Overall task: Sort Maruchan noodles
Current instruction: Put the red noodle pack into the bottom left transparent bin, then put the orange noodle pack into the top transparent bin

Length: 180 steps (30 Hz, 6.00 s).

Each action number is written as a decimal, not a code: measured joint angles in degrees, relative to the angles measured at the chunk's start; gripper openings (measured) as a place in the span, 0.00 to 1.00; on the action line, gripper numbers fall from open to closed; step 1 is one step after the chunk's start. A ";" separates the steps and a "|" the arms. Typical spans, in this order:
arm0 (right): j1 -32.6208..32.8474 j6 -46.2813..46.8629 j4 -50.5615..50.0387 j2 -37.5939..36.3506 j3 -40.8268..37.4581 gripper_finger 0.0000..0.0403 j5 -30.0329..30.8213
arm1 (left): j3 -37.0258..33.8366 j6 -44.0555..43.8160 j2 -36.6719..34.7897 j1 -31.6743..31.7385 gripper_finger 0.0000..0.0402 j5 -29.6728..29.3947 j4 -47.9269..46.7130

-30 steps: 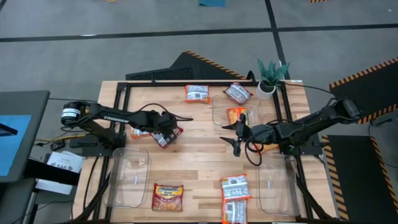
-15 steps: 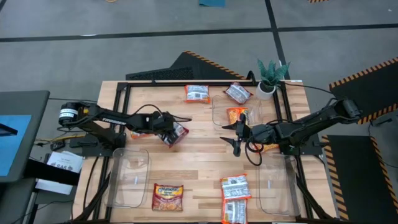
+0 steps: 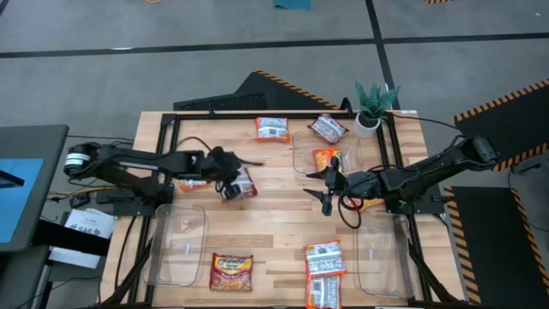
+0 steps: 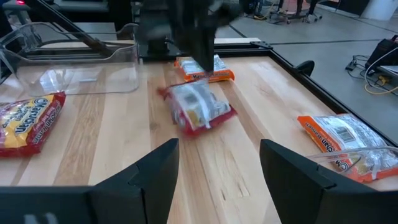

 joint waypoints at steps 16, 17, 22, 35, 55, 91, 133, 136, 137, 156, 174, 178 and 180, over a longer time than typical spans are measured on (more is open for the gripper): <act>-0.04 0.98 0.36 0.00 0.00 0.62 0.00 | 3.55 3.77 -5.46 -4.05 0.14 0.96 -12.21; -0.04 0.98 0.36 0.00 0.00 0.62 0.02 | 3.55 5.19 -3.69 -3.92 0.18 1.63 -12.00; -0.04 0.98 0.36 0.00 -0.01 0.62 0.02 | 4.14 15.39 6.33 -3.67 0.41 4.37 -11.38; -0.04 0.96 -0.30 0.00 0.00 0.62 0.04 | 14.04 19.68 14.59 -0.19 0.73 5.66 -19.44; -0.09 0.97 -1.33 0.01 -0.01 0.62 0.24 | 14.63 21.05 30.23 4.92 0.67 5.54 -14.17; -0.33 0.98 -0.95 0.00 0.00 0.62 0.22 | 15.82 8.99 -7.62 -9.41 0.00 6.35 -30.16; -0.79 1.00 -0.39 0.01 0.00 0.62 0.19 | 19.74 -17.90 -0.53 -32.99 0.42 -9.94 -41.52; -0.79 1.23 -0.41 0.01 0.00 0.62 0.17 | 18.62 -7.46 -0.68 -24.21 0.43 -13.09 -37.32; -0.79 1.28 -0.41 0.02 0.00 0.62 0.17 | 17.45 -4.43 -0.68 -21.04 0.43 -12.63 -35.16; -2.01 2.83 -2.25 0.00 -0.01 0.62 0.17 | -1.18 -10.45 -6.67 15.06 0.43 -1.89 -28.35; -2.29 3.08 -2.62 0.00 0.00 0.62 0.04 | -16.50 -16.03 -5.91 19.46 0.43 1.74 -10.76; -2.29 3.08 -2.62 0.01 0.00 0.62 0.06 | -17.84 -15.93 -3.48 19.44 0.43 5.86 0.93; -2.29 3.08 -2.61 0.02 0.00 0.62 0.05 | -17.92 -14.82 -1.12 19.44 0.43 8.88 7.98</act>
